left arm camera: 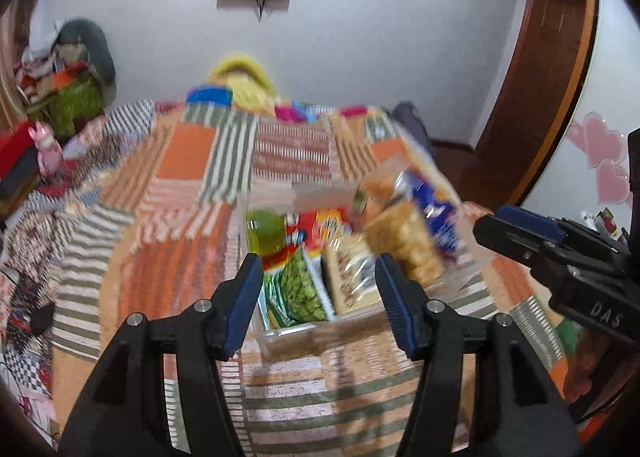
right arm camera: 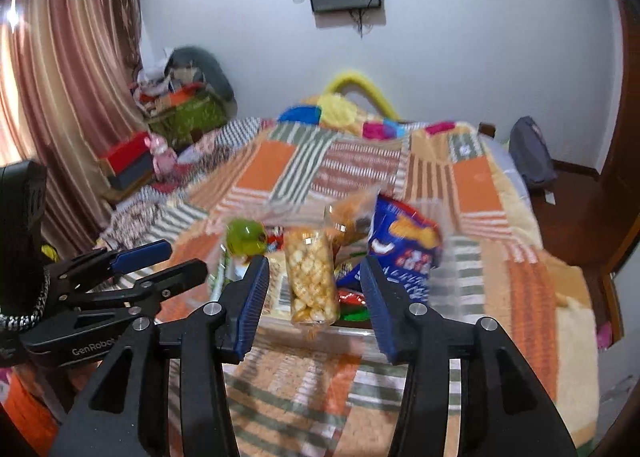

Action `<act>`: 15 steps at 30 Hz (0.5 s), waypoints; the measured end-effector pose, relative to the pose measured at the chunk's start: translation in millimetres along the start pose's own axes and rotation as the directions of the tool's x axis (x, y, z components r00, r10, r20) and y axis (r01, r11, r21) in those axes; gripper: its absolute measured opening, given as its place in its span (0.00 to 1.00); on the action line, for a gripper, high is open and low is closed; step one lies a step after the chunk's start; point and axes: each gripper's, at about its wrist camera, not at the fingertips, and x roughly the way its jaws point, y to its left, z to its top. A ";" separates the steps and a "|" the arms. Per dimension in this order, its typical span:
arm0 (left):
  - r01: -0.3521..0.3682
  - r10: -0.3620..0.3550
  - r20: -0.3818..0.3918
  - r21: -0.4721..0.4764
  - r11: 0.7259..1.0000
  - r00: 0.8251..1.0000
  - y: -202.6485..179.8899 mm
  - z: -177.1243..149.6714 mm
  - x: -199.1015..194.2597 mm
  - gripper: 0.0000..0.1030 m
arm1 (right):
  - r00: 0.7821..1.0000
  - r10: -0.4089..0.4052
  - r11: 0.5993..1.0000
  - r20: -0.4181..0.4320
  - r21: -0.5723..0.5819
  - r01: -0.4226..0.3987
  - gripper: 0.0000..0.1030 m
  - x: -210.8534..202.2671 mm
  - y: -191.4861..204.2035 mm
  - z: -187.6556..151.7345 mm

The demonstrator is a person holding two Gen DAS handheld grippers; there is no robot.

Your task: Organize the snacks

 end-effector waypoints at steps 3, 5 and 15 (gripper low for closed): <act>-0.001 0.000 0.089 0.014 1.000 0.996 -9.7 7.1 -42.8 0.56 | 0.998 0.000 1.000 0.069 0.004 0.000 0.43 -37.1 4.3 7.2; -0.007 0.004 0.151 0.024 1.000 0.988 -16.8 9.9 -73.6 0.56 | 0.993 -0.009 1.000 0.114 -0.002 0.009 0.43 -59.5 8.8 8.3; -0.052 0.024 0.338 0.072 0.996 0.941 -53.0 -6.6 -174.1 0.60 | 0.955 -0.040 0.997 0.293 -0.052 0.057 0.67 -152.1 41.1 -10.9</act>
